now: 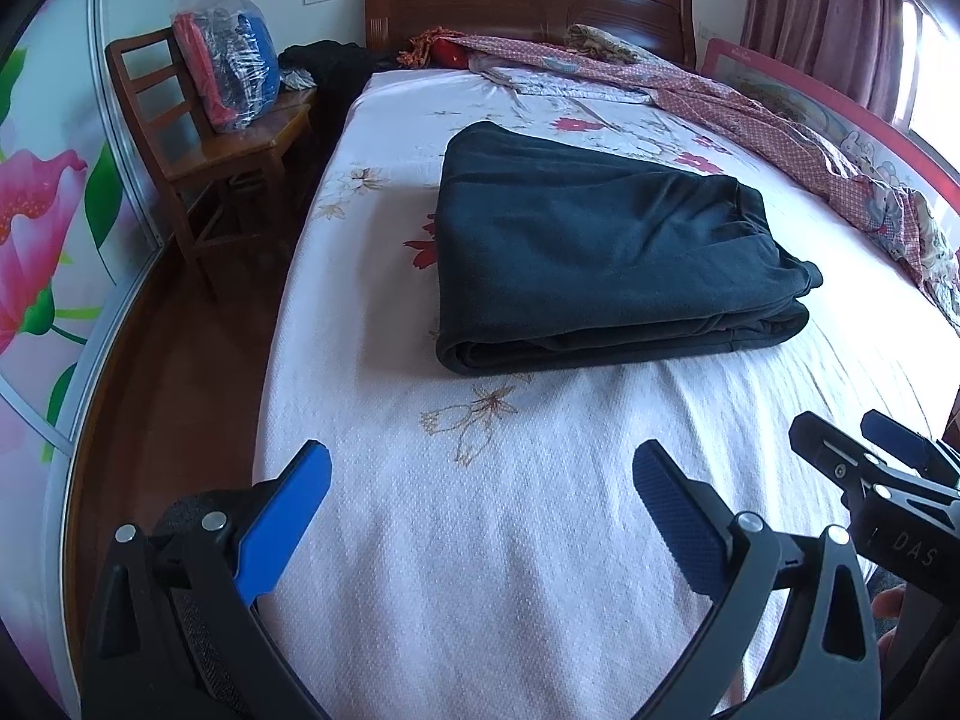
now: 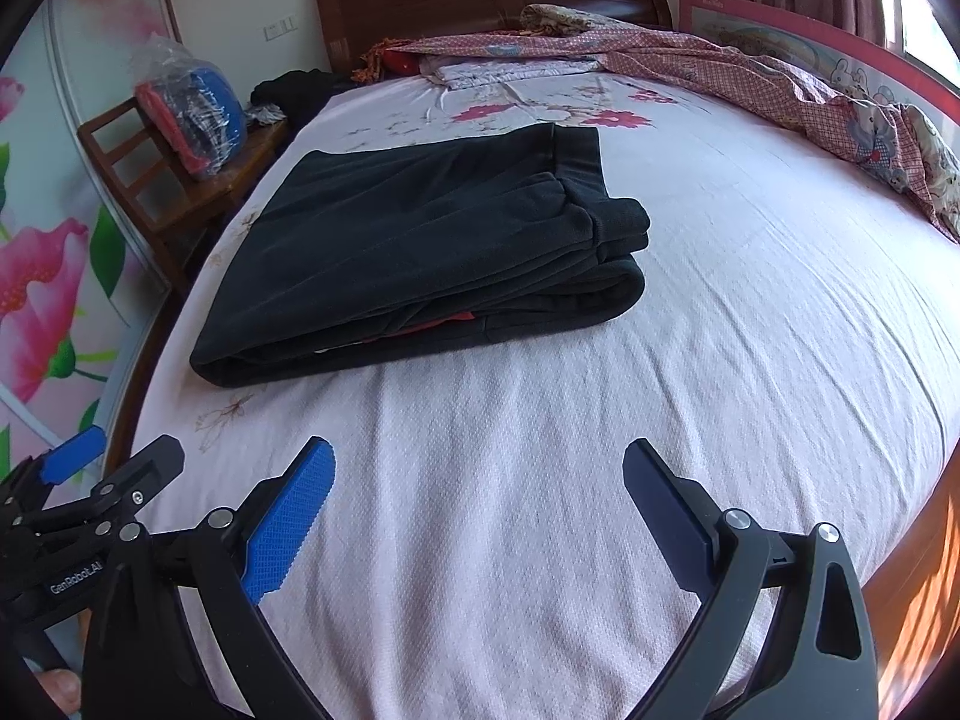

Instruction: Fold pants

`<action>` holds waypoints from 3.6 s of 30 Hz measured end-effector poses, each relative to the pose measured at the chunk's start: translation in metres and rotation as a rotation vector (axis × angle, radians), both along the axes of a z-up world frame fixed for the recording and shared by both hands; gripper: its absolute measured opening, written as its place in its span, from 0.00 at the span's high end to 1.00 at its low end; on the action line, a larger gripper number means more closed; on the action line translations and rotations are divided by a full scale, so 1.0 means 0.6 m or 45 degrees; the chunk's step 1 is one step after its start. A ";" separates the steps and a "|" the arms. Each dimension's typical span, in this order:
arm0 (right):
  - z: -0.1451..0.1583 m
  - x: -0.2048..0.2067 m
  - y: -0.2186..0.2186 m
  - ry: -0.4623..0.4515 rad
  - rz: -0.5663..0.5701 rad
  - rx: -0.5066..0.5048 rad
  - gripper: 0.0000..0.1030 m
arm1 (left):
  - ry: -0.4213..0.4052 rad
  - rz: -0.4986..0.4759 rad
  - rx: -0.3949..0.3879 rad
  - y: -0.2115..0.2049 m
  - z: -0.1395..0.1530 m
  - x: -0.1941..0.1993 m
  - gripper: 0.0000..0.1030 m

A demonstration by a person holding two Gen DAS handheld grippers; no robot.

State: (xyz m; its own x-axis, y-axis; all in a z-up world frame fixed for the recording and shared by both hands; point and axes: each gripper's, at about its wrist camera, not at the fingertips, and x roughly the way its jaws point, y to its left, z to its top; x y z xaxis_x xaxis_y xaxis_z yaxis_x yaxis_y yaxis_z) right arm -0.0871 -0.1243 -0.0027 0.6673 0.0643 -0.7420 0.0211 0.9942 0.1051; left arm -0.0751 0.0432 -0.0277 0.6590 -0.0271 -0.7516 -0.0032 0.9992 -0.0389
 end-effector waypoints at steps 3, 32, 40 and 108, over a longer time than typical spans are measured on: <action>0.000 0.000 -0.002 0.003 -0.002 0.005 0.07 | 0.002 0.002 0.000 0.000 0.000 0.000 0.02; -0.003 0.002 0.000 0.009 0.002 0.008 0.07 | 0.017 -0.005 0.001 -0.004 -0.003 0.001 0.02; -0.003 0.003 0.000 0.005 0.005 0.007 0.07 | 0.017 -0.003 0.002 -0.004 -0.005 0.003 0.02; -0.008 0.000 0.011 0.030 0.021 -0.013 0.07 | 0.095 0.011 0.005 -0.008 0.011 -0.005 0.02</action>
